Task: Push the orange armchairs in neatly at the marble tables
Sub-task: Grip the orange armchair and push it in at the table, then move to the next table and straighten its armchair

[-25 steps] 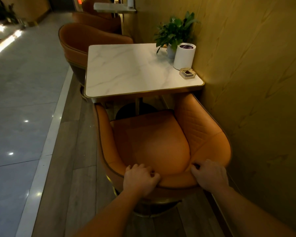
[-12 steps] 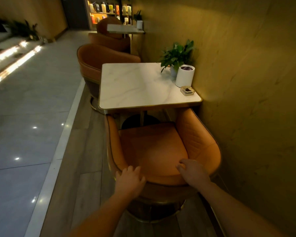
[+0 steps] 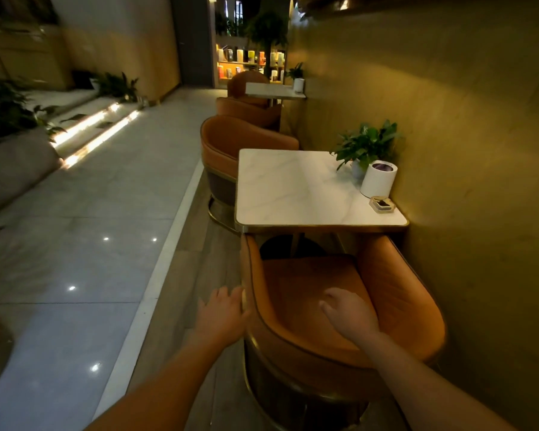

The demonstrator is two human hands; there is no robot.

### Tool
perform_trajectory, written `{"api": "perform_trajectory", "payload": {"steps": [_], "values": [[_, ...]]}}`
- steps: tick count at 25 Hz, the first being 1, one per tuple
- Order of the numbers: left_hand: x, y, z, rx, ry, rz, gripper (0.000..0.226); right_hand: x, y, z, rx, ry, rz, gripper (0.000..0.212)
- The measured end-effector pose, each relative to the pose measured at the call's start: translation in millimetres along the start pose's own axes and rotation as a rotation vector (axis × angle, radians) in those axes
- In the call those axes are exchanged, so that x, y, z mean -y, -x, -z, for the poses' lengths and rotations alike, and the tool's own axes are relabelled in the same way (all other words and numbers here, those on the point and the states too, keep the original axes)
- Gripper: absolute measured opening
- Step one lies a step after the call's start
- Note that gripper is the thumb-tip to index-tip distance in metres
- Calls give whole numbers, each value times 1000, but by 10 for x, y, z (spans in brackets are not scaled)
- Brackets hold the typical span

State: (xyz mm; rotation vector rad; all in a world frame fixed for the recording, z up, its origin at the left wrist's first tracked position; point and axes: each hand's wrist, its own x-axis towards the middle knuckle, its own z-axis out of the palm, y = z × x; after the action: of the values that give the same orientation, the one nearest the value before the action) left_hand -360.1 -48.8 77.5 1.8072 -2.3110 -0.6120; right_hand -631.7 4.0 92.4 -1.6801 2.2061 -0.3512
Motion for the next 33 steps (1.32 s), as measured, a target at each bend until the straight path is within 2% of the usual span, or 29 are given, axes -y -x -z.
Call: {"api": "perform_trajectory", "payload": {"steps": [1, 4, 8, 15, 20, 25, 33], "values": [[119, -76, 136, -13, 5, -13, 71, 180, -86, -25, -7, -7, -6, 47], [558, -385, 476, -52, -8, -41, 59, 757, -352, -143, -33, -27, -32, 46], [1183, -722, 845, -64, 7, -76, 61, 1477, -651, -293, -43, -62, -93, 44], [2015, -1462, 1419, -88, 0, -52, 63, 2596, -1464, -399, -55, -38, -57, 35], [2303, -2248, 1635, -113, -44, -61, 61, 3029, -2357, -515, -73, -17, -33, 30], [2466, -3303, 1836, -77, -113, -62, 62, 3193, -3447, -675, -85, -51, -62, 47], [2739, -5070, 2314, -51, -128, -16, 65, 3708, -5306, -655, -50, -42, -28, 46]]}}
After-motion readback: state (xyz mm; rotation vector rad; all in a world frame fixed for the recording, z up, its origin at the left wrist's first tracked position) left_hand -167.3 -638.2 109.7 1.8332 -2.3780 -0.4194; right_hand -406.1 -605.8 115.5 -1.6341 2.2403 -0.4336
